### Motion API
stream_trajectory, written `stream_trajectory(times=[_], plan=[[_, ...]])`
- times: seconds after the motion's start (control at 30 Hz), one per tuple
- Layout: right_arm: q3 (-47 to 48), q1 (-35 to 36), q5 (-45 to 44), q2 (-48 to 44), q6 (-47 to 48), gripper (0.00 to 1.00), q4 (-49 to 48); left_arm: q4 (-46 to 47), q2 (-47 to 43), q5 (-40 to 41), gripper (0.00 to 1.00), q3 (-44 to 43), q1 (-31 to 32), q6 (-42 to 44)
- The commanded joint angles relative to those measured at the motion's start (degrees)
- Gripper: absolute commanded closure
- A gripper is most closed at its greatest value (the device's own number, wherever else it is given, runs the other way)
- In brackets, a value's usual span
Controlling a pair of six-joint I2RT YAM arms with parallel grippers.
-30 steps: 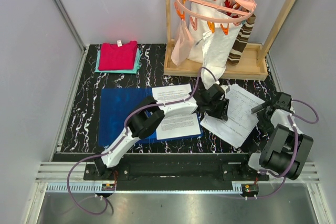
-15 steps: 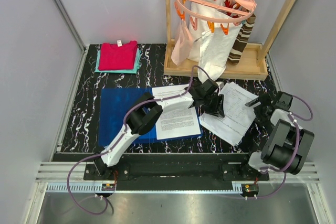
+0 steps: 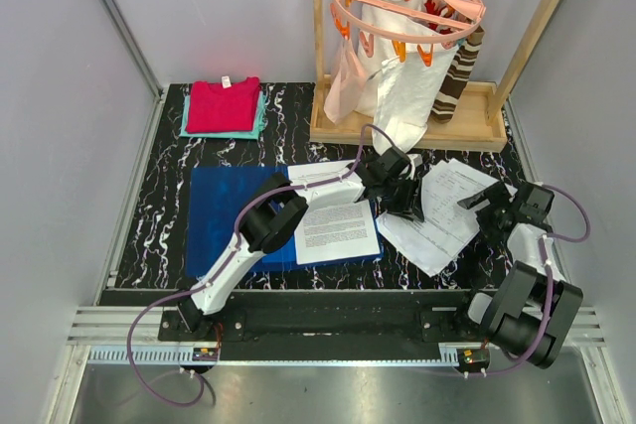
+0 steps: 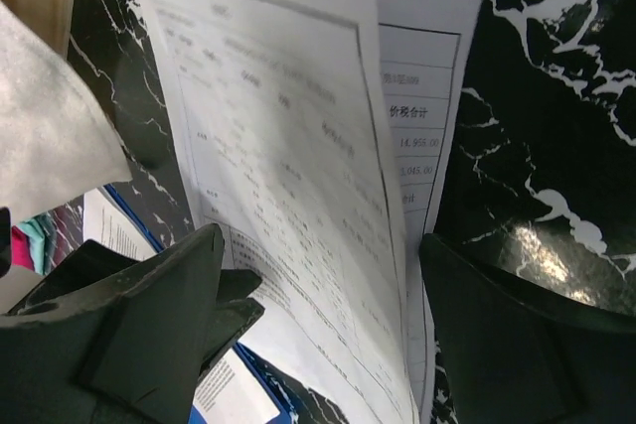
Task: Put the files into the folder
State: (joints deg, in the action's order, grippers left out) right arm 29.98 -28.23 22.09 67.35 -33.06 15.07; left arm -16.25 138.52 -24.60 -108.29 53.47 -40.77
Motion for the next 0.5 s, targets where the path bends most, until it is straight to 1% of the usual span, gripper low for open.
stream_trajectory(times=[0.0, 0.23, 0.47], plan=[[2.3, 0.1, 2.1, -2.9, 0.6, 0.11, 5.0, -1.8, 3.1, 0.9, 0.56, 0.3, -0.4, 1.4], [4.3, 0.1, 1.6, -6.6, 1.2, 0.11, 10.5, -1.5, 3.2, 0.5, 0.57, -0.2, -0.5, 1.1], [5.7, 0.2, 1.9, -7.1, 1.7, 0.1, 11.9, -1.5, 3.4, 0.3, 0.58, -0.2, -0.5, 0.9]])
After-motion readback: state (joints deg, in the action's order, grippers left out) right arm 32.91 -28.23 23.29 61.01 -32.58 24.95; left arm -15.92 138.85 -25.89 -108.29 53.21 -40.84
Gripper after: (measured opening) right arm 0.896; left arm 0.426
